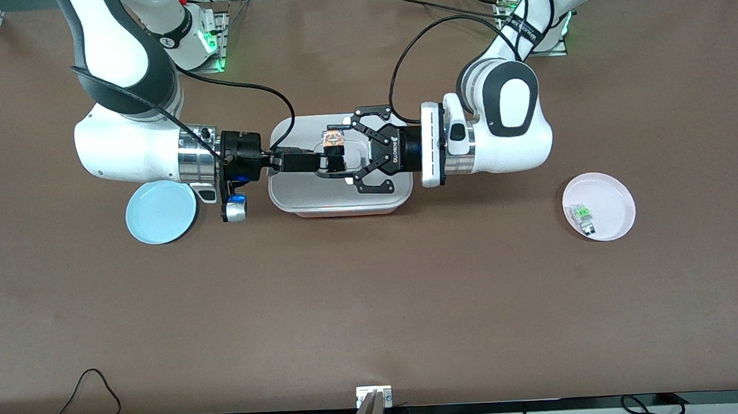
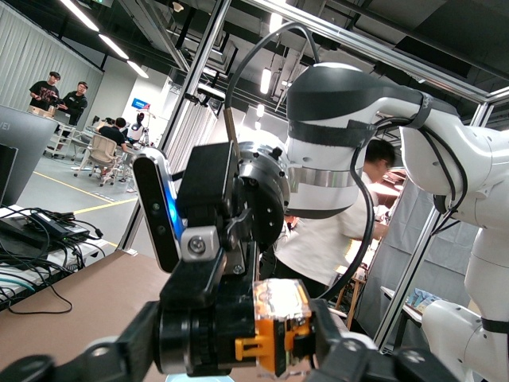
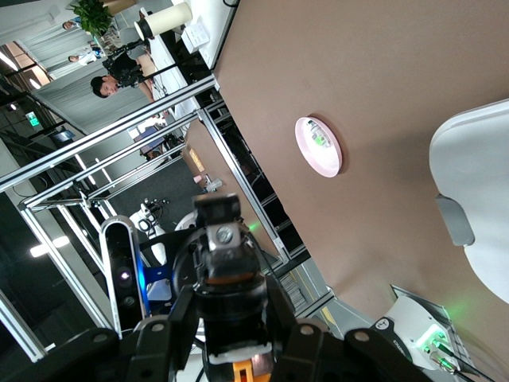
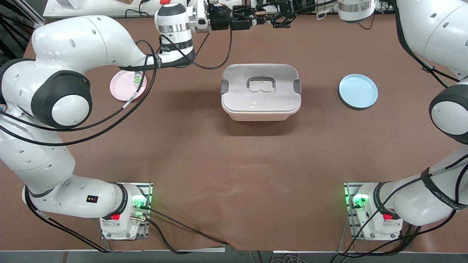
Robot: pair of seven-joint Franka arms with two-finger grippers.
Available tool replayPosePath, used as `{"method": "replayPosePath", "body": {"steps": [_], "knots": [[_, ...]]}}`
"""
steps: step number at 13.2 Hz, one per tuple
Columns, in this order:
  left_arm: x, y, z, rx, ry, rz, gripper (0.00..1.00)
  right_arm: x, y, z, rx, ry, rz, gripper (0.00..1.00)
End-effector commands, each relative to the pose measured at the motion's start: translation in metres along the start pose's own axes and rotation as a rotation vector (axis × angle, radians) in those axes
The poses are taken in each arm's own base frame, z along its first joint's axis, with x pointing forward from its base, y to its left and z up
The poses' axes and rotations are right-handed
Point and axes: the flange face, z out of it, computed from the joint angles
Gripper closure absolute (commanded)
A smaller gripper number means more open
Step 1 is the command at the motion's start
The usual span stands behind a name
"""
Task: Transfer orange switch to right arm and place
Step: 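Open the left gripper and pull it back from the switch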
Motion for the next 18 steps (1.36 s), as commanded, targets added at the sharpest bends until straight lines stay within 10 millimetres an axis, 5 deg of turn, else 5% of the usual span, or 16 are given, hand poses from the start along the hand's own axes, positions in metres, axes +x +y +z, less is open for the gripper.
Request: {"method": "replayPosePath", "body": {"steps": [1, 5, 14, 18], "knots": [[-0.001, 0.003, 0.002, 0.013, 0.016, 0.032, 0.0, -0.013, -0.011, -0.001, 0.026, -0.013, -0.004, 0.76], [0.005, -0.001, -0.008, 0.02, 0.024, 0.007, 0.0, -0.016, -0.017, -0.006, 0.035, -0.01, -0.014, 0.76], [0.031, -0.02, -0.082, -0.042, -0.075, -0.063, 0.0, -0.013, -0.025, -0.03, 0.044, 0.028, -0.04, 0.76], [0.031, -0.024, -0.1, -0.078, -0.12, -0.083, 0.0, -0.013, -0.024, -0.03, 0.035, 0.03, -0.045, 0.76]]}}
